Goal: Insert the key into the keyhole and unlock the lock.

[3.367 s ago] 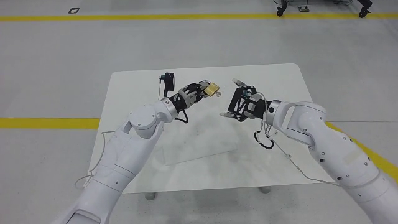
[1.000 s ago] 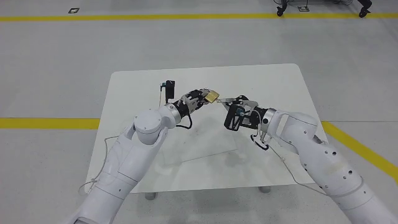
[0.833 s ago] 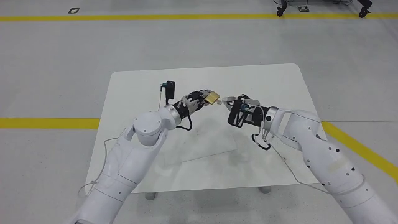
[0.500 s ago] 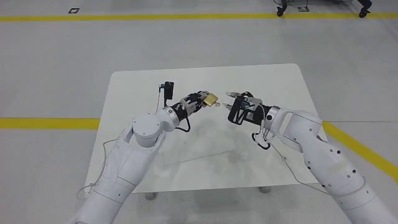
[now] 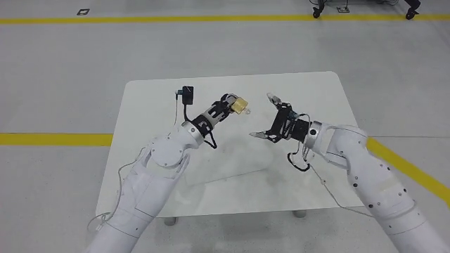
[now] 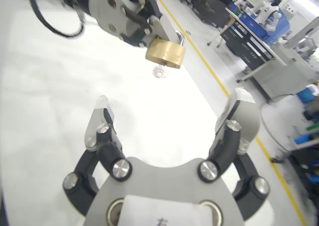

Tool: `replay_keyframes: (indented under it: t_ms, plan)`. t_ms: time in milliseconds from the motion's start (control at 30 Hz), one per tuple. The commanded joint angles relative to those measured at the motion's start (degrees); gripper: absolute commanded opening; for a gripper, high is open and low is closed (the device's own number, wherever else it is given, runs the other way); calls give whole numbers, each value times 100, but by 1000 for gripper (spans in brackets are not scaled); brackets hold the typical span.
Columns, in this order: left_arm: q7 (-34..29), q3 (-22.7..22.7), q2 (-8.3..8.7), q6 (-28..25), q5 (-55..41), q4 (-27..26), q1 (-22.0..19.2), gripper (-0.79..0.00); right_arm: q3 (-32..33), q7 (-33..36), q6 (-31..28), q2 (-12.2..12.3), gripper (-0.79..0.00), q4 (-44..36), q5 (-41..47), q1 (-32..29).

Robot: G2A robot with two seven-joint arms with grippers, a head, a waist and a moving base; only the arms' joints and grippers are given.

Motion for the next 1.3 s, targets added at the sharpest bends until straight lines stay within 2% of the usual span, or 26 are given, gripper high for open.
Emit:
replay_keyframes:
  t_ms: [0, 133, 167, 200, 233, 567, 633, 667, 733, 833, 1000, 1067, 1133, 1267]
  plan:
    - [20, 1, -12, -568, -25, 144, 12, -785, 31, -555, -591, -11, -354, 214, 473, 4]
    - [-77, 44, -54, -1327, -211, 482, -66, -785, 42, -1399, -1677, -58, -493, 787, 1205, 74]
    - [-125, 59, -66, -1503, -277, 568, -88, -785, 7, -1486, -1738, -76, -489, 949, 1353, 113]
    - [-160, 62, -75, -1645, -339, 659, -118, -785, -98, -1552, -1738, -98, -394, 1031, 1546, 143]
    - [-208, 72, -84, -1744, -377, 755, -149, -785, -250, -1584, -1738, -117, 0, 1091, 1792, 184]
    - [-267, 83, -90, -1772, -417, 819, -171, -785, -365, -1563, -1738, -125, 0, 1131, 1964, 224]
    - [-88, 58, -88, -1741, -321, 737, -97, -785, -358, -1514, -1653, -124, 0, 1144, 1932, 215]
    - [47, 36, -90, -1793, -273, 685, -53, -785, -384, -1336, -1449, -135, 0, 1115, 1896, 173]
    - [248, 4, -82, -1971, -1, 656, 3, -785, -495, -1178, -1680, -174, 0, 1052, 2232, 124]
    - [430, -19, -88, -2280, 126, 684, 70, -785, -538, -860, -1596, -211, 0, 1128, 2321, 162]
    - [445, 56, -148, -2500, -38, 1021, -50, -785, -511, -631, -1454, -244, 0, 1017, 2199, 112]
    - [413, 137, -187, -2611, -122, 1170, -118, -785, -593, -634, -1738, -257, -18, 955, 2546, 41]
    - [400, 210, -227, -2755, -201, 1313, -189, -785, -633, -353, -1738, -252, -105, 1089, 2818, 94]
    - [398, 329, -300, -2975, -289, 1558, -306, -785, -832, 398, -1659, -335, -105, 1367, 3679, 306]
